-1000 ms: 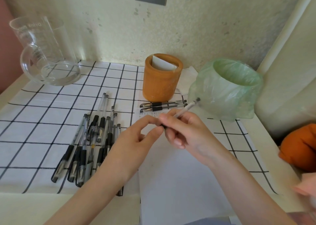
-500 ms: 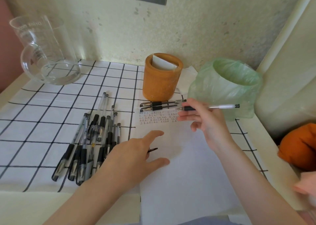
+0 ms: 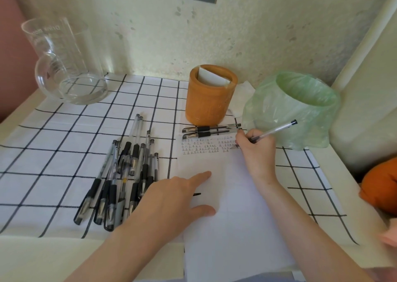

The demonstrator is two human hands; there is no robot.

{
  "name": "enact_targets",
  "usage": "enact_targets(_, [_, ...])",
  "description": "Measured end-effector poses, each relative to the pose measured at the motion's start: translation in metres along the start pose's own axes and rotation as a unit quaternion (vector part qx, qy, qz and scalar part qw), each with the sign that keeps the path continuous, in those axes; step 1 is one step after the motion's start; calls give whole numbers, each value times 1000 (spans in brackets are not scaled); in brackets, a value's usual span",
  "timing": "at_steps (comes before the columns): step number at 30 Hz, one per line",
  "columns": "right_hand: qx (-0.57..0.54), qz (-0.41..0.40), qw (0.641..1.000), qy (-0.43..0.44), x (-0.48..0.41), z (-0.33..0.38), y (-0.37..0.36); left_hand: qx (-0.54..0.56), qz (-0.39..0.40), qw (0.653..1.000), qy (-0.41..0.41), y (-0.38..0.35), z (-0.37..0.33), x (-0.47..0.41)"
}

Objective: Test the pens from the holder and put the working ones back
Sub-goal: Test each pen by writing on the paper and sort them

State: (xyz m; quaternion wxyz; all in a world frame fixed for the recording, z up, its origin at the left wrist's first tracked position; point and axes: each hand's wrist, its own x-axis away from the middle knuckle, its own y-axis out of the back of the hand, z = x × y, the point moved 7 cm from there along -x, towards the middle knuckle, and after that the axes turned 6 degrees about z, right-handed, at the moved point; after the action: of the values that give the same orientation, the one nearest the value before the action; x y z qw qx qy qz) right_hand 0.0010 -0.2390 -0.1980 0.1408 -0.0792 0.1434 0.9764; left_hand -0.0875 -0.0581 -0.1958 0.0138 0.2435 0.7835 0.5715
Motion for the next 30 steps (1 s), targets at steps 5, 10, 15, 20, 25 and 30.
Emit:
enact_targets(5, [13,-4,1000,9,0,0,1,-6,-3,1000,-5,-1,0,-1])
enact_targets(10, [17,1,1000,11,-1,-1,0,-8,-9,1000,-4,-1,1,-1])
enact_targets(15, [26,8,999,27,-1,0,-2,-11,-5,1000,-4,-2,2,-2])
enact_targets(20, [39,-2,999,35,0,2,-1,-11,-2,1000,-1,-2,2,-2])
enact_targets(25, [31,-5,999,36,0,3,-1,-7,3,1000,0,-3,2,-2])
enact_targets(30, [33,4,999,37,1,4,-2,-8,8,1000,2,-3,2,-3])
